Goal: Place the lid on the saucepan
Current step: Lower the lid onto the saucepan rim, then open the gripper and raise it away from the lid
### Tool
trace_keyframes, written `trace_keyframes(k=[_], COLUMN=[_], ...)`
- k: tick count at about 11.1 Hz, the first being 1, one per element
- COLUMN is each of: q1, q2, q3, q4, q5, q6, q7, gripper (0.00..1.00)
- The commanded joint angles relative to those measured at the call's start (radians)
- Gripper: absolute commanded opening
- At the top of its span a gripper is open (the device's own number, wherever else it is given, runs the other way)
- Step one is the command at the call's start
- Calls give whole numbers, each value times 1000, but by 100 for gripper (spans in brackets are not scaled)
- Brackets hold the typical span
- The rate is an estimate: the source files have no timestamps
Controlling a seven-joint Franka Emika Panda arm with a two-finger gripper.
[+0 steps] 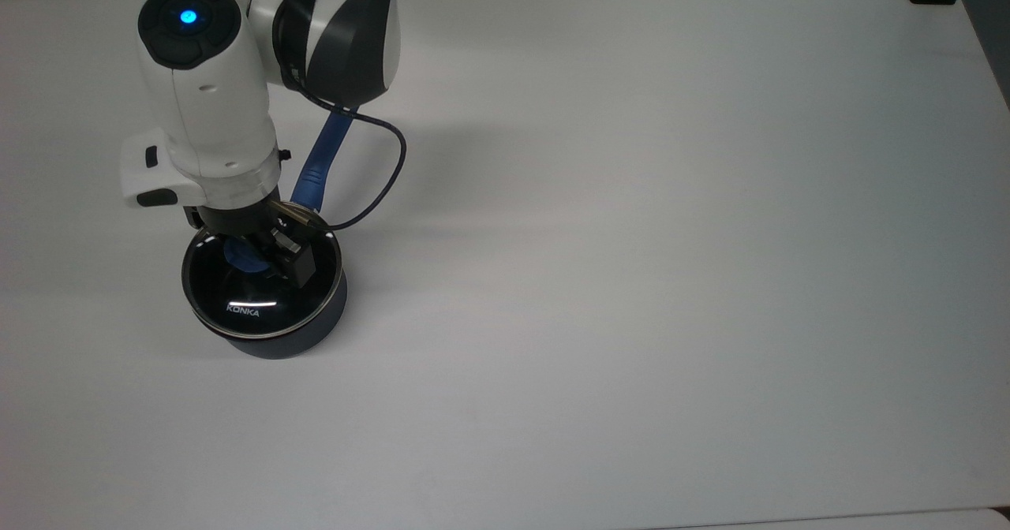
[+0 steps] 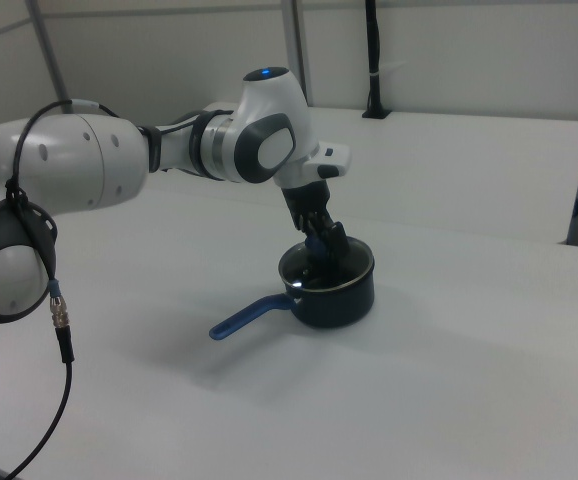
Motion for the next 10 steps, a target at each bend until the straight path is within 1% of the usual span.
trace_keyframes(k=[1,4,5,6,7,9,10], q1=[17,13,10,-9,-12,-27,-29], q2=[10,-14,-67,-138,-199,-340,-415], q3=[-19,-20,-19,-19,-15,-15,-14], q4=[2,-2,-14,-60,-92,-108,-113], q5=[3,8,16,19,8,7,11], q6=[28,21,13,12,-28,-247,-336], q7=[26,60,65,65,65,39,1], gripper=[100,100,100,100,100,100,100])
